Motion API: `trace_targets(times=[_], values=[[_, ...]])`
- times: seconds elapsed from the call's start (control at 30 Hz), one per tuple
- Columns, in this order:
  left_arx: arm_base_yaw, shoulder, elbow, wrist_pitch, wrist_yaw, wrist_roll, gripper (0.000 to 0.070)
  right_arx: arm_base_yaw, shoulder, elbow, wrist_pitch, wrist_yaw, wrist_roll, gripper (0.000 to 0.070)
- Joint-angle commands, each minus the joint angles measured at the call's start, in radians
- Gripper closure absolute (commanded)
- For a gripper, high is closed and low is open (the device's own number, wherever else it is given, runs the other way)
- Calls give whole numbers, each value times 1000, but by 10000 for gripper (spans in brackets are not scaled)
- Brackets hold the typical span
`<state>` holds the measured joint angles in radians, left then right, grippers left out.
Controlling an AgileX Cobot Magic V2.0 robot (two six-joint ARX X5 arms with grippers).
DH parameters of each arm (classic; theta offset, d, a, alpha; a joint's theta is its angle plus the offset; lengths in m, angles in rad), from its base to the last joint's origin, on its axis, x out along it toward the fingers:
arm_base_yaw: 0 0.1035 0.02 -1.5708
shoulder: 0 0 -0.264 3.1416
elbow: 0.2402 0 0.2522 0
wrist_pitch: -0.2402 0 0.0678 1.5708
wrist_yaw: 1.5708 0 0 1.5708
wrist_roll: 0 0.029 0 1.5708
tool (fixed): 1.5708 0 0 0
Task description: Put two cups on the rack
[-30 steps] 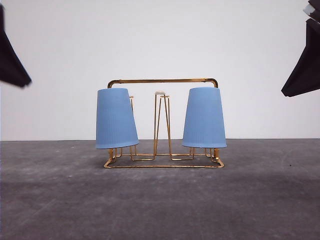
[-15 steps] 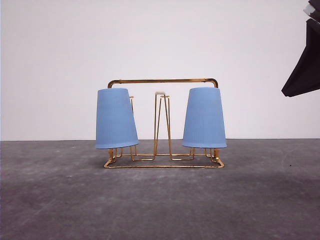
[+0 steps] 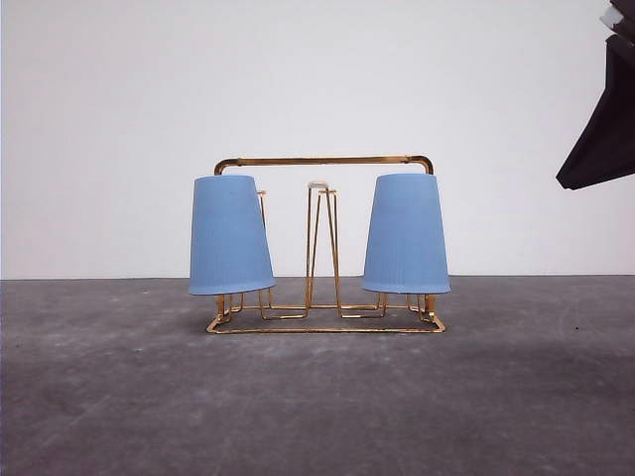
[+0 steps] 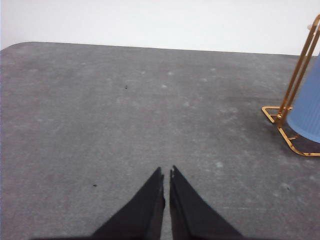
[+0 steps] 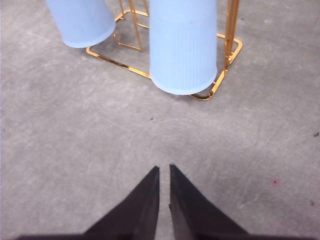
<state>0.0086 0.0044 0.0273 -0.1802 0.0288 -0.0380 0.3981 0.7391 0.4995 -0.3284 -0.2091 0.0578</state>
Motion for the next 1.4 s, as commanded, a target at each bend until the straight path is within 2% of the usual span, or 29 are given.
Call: trace_targets(times=[0.0,0.33,0.43,0.47,0.67,0.77,0.9,1.07,1.2,1.37], values=[[0,-2,-14,-3,1,-1,700,4,4,12,14,0,10,669],[0,-2,-14,-3,1,-1,700,4,3,12,14,1,8,669],[0,-2,-14,-3,1,-1,700,-11,-49,-2,-24,44,-98,668],[0,-2,-14,-3,1,-1,700,-22,-81,-30,-16,59,-102,669],[0,-1,-14,-4,1,-1,700,-136,-364,-302,165,157,-36,669],[0,-1,-14,-4,0,-1,700,-193,-516,-396,193,161,-22,668],[0,-1,-14,-5,0,-1,700,-264,-654,-449,194,160,-21,668],[0,-1,-14,-6,1,-1,700,-329,-734,-485,190,163,-13,669],[0,-1,-14,-7,1,-1,700,-342,-735,-488,152,165,-16,668],[0,-1,-14,-6,0,-1,700,-343,-735,-487,172,164,-17,668]])
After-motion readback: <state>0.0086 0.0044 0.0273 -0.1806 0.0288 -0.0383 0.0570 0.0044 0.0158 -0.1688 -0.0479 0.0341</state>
